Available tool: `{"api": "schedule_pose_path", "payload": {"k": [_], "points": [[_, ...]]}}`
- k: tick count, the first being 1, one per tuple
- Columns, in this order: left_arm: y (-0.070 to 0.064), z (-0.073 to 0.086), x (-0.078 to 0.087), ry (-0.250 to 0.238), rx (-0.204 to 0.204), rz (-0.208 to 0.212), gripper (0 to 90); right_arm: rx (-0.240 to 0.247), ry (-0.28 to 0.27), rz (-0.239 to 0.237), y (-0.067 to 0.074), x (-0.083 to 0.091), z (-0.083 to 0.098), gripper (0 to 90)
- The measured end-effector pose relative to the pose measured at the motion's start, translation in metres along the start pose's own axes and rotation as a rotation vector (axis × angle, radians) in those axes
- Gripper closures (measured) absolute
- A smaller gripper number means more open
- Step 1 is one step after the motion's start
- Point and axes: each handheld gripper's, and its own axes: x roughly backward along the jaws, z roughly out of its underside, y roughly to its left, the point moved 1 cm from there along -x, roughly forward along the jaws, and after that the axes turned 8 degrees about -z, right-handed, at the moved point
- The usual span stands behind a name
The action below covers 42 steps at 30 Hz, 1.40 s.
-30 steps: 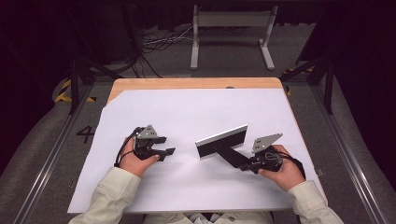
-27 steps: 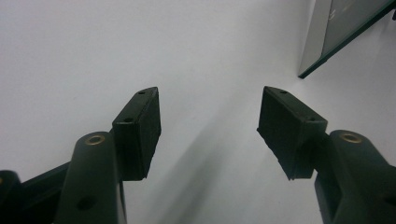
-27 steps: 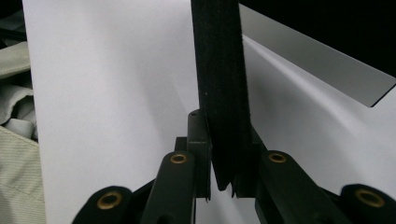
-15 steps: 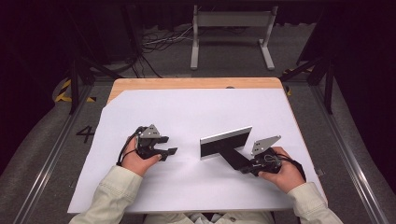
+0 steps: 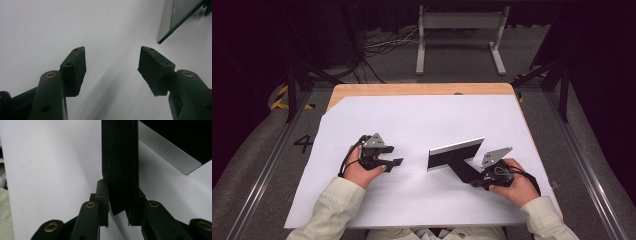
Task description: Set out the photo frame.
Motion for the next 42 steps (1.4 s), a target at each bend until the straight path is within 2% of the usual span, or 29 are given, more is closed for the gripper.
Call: {"api": "schedule_pose_path", "payload": {"k": [8, 14, 18, 24, 28, 38, 42], "points": [[-0.001, -0.001, -0.002, 0.0, -0.005, 0.003, 39.7, -0.008, 0.018, 0.005, 0.001, 0.001, 0.003, 77.5], [-0.002, -0.002, -0.004, 0.005, -0.009, 0.009, 39.7, -0.005, 0.01, 0.016, 0.002, 0.004, 0.003, 77.4], [-0.003, -0.003, -0.005, 0.005, -0.011, 0.013, 39.7, -0.008, 0.0, 0.017, 0.004, 0.009, 0.003, 73.1], [-0.007, -0.005, -0.007, -0.002, -0.014, 0.045, 40.7, 0.002, -0.029, 0.031, 0.007, 0.018, 0.0, 68.0], [-0.011, -0.008, -0.008, -0.012, -0.036, 0.063, 42.1, 0.011, -0.061, 0.037, 0.01, 0.028, -0.002, 65.6], [-0.022, -0.011, -0.011, -0.02, -0.067, 0.079, 51.7, 0.031, -0.12, 0.069, 0.017, 0.049, -0.006, 67.0], [-0.026, -0.012, -0.016, -0.053, -0.068, 0.102, 57.1, 0.033, -0.144, 0.079, 0.018, 0.056, -0.006, 70.6]]}}
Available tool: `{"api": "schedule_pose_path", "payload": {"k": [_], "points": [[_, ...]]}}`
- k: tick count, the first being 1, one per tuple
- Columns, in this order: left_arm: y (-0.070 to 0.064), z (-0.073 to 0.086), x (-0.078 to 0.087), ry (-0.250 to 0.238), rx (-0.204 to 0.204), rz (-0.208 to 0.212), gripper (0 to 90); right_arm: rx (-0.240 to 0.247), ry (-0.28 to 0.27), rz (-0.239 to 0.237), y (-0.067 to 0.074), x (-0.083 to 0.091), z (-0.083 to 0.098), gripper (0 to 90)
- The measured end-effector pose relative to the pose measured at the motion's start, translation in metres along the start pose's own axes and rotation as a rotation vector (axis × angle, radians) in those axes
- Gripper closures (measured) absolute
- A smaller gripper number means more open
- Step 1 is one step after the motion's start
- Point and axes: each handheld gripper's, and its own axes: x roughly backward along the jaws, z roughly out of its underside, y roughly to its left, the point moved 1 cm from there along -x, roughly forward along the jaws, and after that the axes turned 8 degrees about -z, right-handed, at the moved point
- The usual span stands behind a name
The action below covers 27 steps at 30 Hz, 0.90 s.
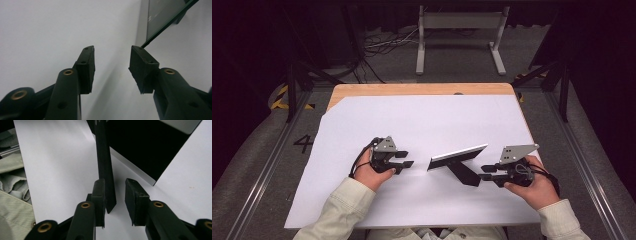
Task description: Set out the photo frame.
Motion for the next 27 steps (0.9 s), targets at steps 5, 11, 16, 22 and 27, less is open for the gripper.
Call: {"api": "schedule_pose_path", "payload": {"k": [5, 11, 16, 22, 27], "points": [[-0.005, -0.002, -0.007, -0.031, 0.012, -0.016, 61.2, -0.01, -0.028, -0.004, 0.002, 0.008, -0.003, 73.9], [-0.011, -0.004, -0.016, -0.028, 0.008, -0.007, 67.5, -0.026, -0.032, -0.005, 0.002, 0.015, -0.002, 76.4], [-0.016, -0.006, -0.023, -0.019, 0.009, 0.007, 78.3, -0.034, -0.034, -0.002, 0.003, 0.017, -0.001, 76.8], [-0.019, -0.007, -0.03, -0.005, 0.004, 0.015, 90.0, -0.038, -0.036, 0.0, 0.005, 0.02, 0.0, 77.3], [-0.022, -0.009, -0.036, 0.009, -0.007, 0.019, 90.0, -0.037, -0.041, 0.005, 0.007, 0.024, 0.0, 77.7]]}}
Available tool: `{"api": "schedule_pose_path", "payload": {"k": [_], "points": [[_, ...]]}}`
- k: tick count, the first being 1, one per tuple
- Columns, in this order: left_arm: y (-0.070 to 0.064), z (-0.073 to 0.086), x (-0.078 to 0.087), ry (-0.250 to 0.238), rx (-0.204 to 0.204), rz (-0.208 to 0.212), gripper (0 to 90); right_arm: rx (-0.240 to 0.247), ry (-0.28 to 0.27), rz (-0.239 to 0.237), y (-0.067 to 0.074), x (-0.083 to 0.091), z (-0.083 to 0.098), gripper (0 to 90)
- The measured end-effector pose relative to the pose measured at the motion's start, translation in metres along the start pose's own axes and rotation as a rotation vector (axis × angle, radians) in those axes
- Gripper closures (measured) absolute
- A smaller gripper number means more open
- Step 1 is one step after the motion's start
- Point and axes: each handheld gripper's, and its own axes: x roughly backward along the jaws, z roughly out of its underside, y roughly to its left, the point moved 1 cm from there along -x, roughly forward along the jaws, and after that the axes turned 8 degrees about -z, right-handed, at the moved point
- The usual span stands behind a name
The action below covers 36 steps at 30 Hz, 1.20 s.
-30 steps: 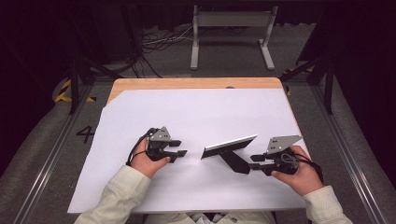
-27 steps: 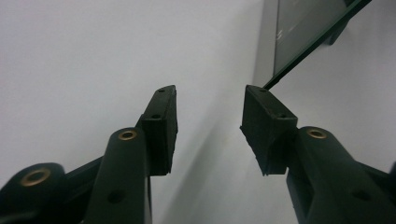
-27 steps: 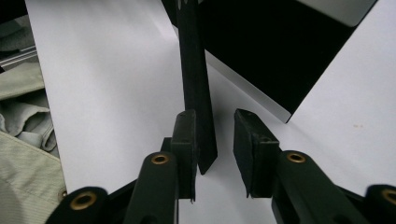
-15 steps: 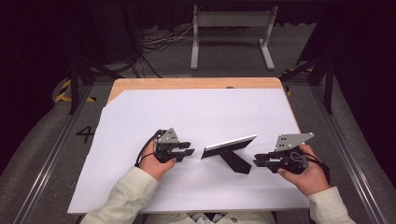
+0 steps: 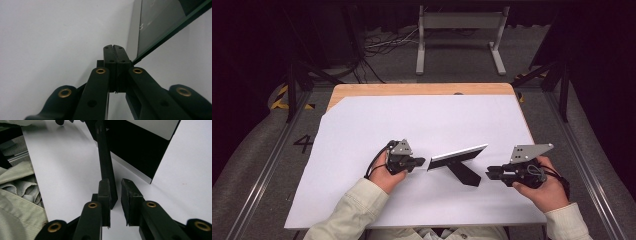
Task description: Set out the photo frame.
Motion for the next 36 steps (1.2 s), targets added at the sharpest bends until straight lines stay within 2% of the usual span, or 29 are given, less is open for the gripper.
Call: {"api": "schedule_pose_path", "payload": {"k": [6, 9, 13, 24, 27, 32, 36], "points": [[-0.006, -0.002, -0.006, 0.035, -0.033, 0.011, 90.0, -0.002, -0.006, 0.001, 0.002, 0.002, 0.001, 78.0], [-0.009, -0.001, -0.011, 0.065, -0.045, 0.031, 90.0, -0.002, -0.008, 0.0, 0.002, 0.002, 0.001, 78.0], [-0.01, -0.002, -0.013, 0.09, -0.065, 0.019, 90.0, -0.002, -0.011, -0.003, 0.002, 0.002, 0.0, 78.0], [-0.009, 0.001, -0.012, 0.113, -0.067, 0.046, 90.0, 0.004, -0.032, -0.003, 0.005, 0.007, -0.003, 77.6], [-0.011, 0.0, -0.012, 0.116, -0.087, 0.053, 90.0, 0.006, -0.04, -0.002, 0.005, 0.01, -0.004, 77.5], [-0.016, 0.0, -0.012, 0.127, -0.096, 0.072, 90.0, 0.011, -0.045, -0.002, 0.006, 0.011, -0.005, 77.2], [-0.023, -0.003, -0.013, 0.141, -0.136, 0.089, 90.0, 0.012, -0.049, -0.001, 0.007, 0.012, -0.006, 77.1]]}}
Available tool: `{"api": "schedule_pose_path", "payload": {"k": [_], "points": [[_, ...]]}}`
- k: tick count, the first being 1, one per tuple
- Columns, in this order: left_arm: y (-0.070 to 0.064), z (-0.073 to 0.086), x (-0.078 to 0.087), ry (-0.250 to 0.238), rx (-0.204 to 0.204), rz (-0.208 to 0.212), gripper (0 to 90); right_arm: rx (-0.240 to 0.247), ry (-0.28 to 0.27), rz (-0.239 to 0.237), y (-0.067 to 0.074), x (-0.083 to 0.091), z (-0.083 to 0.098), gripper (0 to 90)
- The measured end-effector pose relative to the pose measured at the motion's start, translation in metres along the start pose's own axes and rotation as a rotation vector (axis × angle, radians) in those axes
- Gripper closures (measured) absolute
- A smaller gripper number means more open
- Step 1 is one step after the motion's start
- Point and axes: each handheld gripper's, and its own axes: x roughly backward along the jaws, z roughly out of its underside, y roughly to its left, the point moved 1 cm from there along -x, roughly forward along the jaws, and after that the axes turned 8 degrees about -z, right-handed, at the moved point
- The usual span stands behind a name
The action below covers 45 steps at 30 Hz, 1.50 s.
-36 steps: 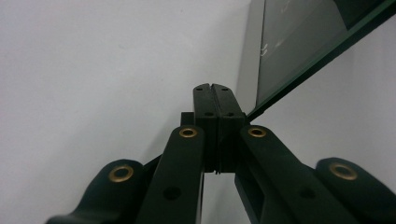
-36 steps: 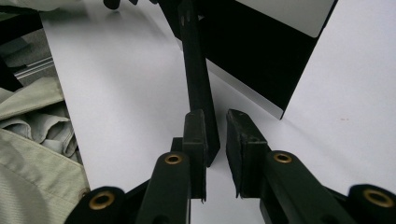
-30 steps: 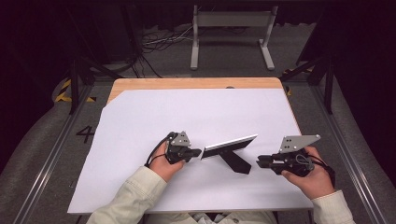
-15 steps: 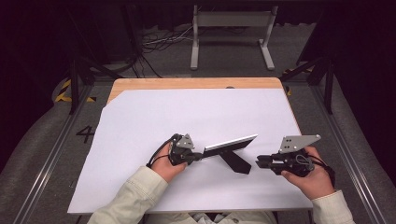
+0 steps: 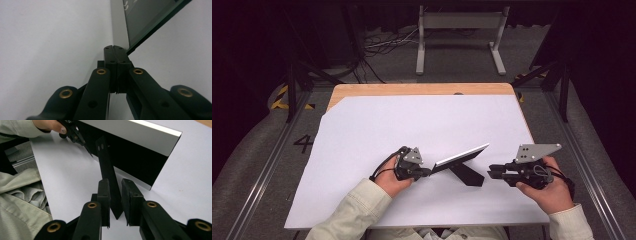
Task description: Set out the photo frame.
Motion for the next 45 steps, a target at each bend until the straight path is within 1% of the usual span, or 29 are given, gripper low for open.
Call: {"api": "schedule_pose_path", "payload": {"k": [8, 10, 11, 15, 17, 19, 20, 30, 34, 36, 37, 41, 45], "points": [[-0.017, -0.006, -0.004, 0.011, -0.054, 0.06, 90.0, 0.0, -0.021, 0.009, 0.003, 0.007, -0.002, 77.1], [-0.022, -0.008, -0.004, 0.022, -0.065, 0.072, 90.0, -0.021, -0.019, 0.024, 0.002, 0.009, -0.002, 77.7], [-0.023, -0.009, -0.005, 0.024, -0.071, 0.078, 90.0, -0.034, -0.02, 0.04, 0.0, 0.011, -0.001, 78.2], [-0.029, -0.012, -0.006, 0.029, -0.091, 0.097, 90.0, -0.079, -0.033, 0.071, -0.005, 0.018, 0.002, 78.9], [-0.031, -0.012, -0.007, 0.031, -0.092, 0.1, 90.0, -0.086, -0.036, 0.075, -0.005, 0.019, 0.002, 78.9], [-0.035, -0.014, -0.008, 0.034, -0.107, 0.11, 90.0, -0.102, -0.043, 0.086, -0.006, 0.021, 0.003, 78.8], [-0.035, -0.014, -0.008, 0.034, -0.107, 0.11, 90.0, -0.109, -0.043, 0.09, -0.007, 0.022, 0.004, 78.6], [-0.052, -0.021, -0.013, 0.042, -0.17, 0.157, 90.0, -0.12, -0.046, 0.097, -0.007, 0.024, 0.005, 78.2], [-0.056, -0.023, -0.015, 0.047, -0.179, 0.172, 90.0, -0.123, -0.049, 0.101, -0.007, 0.026, 0.006, 78.0], [-0.059, -0.025, -0.017, 0.046, -0.183, 0.194, 90.0, -0.128, -0.051, 0.103, -0.007, 0.027, 0.006, 77.5], [-0.06, -0.026, -0.018, 0.043, -0.19, 0.194, 90.0, -0.128, -0.051, 0.103, -0.007, 0.027, 0.006, 77.5], [-0.068, -0.031, -0.023, 0.05, -0.207, 0.218, 90.0, -0.131, -0.058, 0.107, -0.008, 0.029, 0.008, 77.3], [-0.076, -0.036, -0.028, 0.041, -0.216, 0.237, 90.0, -0.135, -0.061, 0.107, -0.008, 0.03, 0.008, 77.2]]}}
